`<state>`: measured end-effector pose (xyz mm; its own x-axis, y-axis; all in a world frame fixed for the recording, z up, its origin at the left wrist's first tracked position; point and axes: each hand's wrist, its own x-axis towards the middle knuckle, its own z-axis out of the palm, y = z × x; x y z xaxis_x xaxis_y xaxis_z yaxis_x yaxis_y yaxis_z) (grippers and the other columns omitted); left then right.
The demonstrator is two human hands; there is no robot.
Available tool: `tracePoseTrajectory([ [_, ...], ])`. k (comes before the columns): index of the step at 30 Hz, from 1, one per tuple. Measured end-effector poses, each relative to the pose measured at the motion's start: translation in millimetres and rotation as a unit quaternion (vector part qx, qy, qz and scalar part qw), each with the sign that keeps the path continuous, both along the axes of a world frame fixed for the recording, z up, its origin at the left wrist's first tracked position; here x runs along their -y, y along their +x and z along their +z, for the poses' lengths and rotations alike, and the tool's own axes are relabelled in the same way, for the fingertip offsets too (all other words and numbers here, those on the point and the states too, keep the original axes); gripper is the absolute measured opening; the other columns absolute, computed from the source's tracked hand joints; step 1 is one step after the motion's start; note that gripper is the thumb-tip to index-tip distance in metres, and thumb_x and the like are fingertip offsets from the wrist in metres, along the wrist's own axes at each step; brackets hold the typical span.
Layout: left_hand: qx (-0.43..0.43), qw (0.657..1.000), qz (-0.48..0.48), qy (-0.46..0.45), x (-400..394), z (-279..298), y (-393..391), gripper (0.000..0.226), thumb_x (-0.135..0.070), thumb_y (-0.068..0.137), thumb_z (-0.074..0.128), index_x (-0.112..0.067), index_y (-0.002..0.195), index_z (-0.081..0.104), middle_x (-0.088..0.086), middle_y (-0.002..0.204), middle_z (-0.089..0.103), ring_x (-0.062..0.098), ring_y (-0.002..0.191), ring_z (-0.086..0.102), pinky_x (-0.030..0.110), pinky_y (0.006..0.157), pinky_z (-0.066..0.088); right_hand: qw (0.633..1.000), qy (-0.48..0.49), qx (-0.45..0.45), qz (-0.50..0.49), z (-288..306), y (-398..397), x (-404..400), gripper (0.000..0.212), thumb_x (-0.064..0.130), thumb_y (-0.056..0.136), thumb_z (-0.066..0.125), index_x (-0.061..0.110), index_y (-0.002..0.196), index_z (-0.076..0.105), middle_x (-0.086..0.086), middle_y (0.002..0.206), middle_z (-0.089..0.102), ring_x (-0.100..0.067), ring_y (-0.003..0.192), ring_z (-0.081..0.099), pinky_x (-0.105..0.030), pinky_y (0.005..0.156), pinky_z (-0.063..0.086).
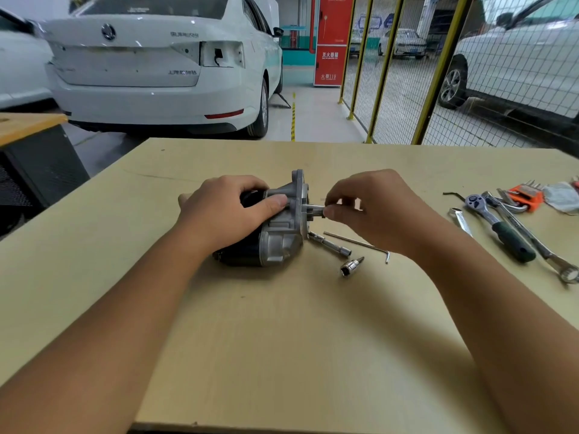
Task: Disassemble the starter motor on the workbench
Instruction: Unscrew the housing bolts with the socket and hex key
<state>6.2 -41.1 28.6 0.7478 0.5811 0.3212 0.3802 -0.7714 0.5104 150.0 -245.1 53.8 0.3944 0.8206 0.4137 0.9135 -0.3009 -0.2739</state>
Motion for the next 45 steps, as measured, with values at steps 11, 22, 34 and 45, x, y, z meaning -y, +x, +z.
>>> tracePoseTrajectory([
  [11, 0.085, 0.989, -0.111, -0.046, 3, 3, 0, 0.043, -0.067, 0.072, 0.065, -0.048, 0.110, 0.073, -0.024, 0.111, 0.074, 0.011, 0.116, 0.066, 0.050, 0.109, 0.045, 0.999, -0.015, 0.038, -0.013, 3, 5, 1, 0.011, 0.028, 0.093, 0.068, 0.018, 0.092, 0.073, 0.008, 0.086, 0.058, -0.017, 0.083, 0.053, -0.039, 0.075, 0.049],
  [22, 0.097, 0.989, -0.102, -0.041, 2, 0, 3, 0.029, -0.070, 0.079, 0.057, -0.058, 0.103, 0.067, -0.027, 0.110, 0.073, 0.011, 0.118, 0.064, 0.054, 0.110, 0.042, 0.999, -0.018, -0.008, 0.036, -4, 9, -1, 0.019, 0.024, 0.098, 0.059, 0.013, 0.092, 0.073, 0.003, 0.080, 0.059, -0.017, 0.077, 0.053, -0.031, 0.068, 0.036],
  [34, 0.085, 0.989, -0.109, -0.054, 3, 2, 0, 0.029, -0.065, 0.074, 0.066, -0.057, 0.101, 0.066, -0.022, 0.111, 0.073, 0.014, 0.118, 0.064, 0.052, 0.111, 0.041, 0.998, 0.060, 0.000, -0.005, -3, 4, -2, 0.006, 0.027, 0.082, 0.081, 0.022, 0.083, 0.076, 0.011, 0.076, 0.065, -0.004, 0.070, 0.055, -0.026, 0.064, 0.045],
  [45, 0.084, 0.992, -0.091, -0.039, 3, 1, 1, 0.042, -0.067, 0.075, 0.063, -0.049, 0.112, 0.073, -0.026, 0.107, 0.072, 0.011, 0.115, 0.064, 0.050, 0.111, 0.041, 0.999, 0.034, 0.011, 0.001, -3, 5, -2, 0.011, 0.029, 0.081, 0.081, 0.023, 0.077, 0.073, 0.014, 0.075, 0.057, -0.005, 0.068, 0.053, -0.036, 0.066, 0.049],
])
